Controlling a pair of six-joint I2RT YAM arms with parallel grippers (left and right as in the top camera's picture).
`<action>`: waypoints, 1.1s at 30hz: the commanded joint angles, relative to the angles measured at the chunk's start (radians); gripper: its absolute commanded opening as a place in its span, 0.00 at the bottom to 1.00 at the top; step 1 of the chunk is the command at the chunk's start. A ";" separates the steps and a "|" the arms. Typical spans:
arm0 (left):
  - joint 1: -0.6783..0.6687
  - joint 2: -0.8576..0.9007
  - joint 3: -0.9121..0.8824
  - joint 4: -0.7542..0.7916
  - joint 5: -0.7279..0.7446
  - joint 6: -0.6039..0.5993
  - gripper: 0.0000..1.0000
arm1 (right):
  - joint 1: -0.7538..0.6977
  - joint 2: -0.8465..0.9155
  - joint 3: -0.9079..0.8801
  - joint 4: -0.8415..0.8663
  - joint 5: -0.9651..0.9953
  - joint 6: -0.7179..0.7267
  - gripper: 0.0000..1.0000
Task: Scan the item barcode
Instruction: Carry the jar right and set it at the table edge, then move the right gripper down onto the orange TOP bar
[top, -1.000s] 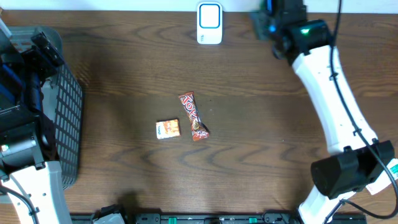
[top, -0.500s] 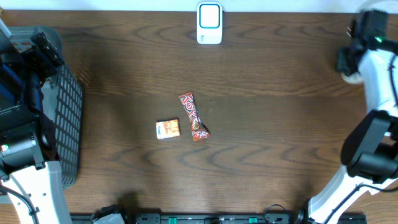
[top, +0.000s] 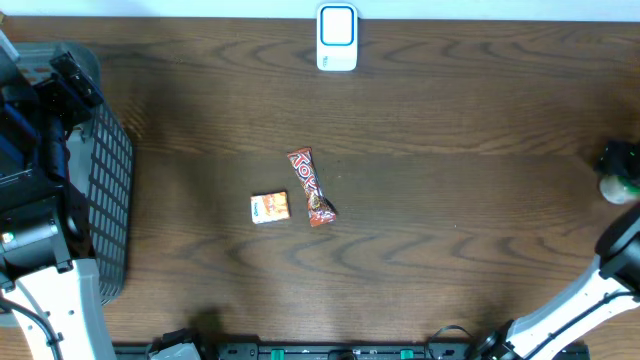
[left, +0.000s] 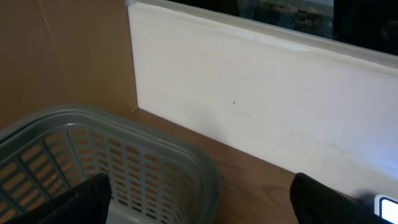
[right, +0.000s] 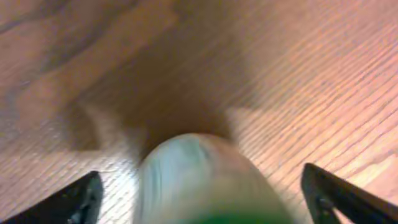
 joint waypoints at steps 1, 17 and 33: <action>-0.003 0.000 0.004 0.002 0.010 -0.009 0.91 | -0.019 -0.053 0.000 -0.001 -0.160 -0.004 0.99; -0.003 0.000 0.003 0.002 0.010 -0.009 0.91 | 0.283 -0.789 0.000 0.103 -0.809 0.328 0.99; -0.003 0.000 0.003 0.002 0.010 -0.009 0.91 | 1.095 -0.320 -0.016 -0.105 -0.621 0.246 0.99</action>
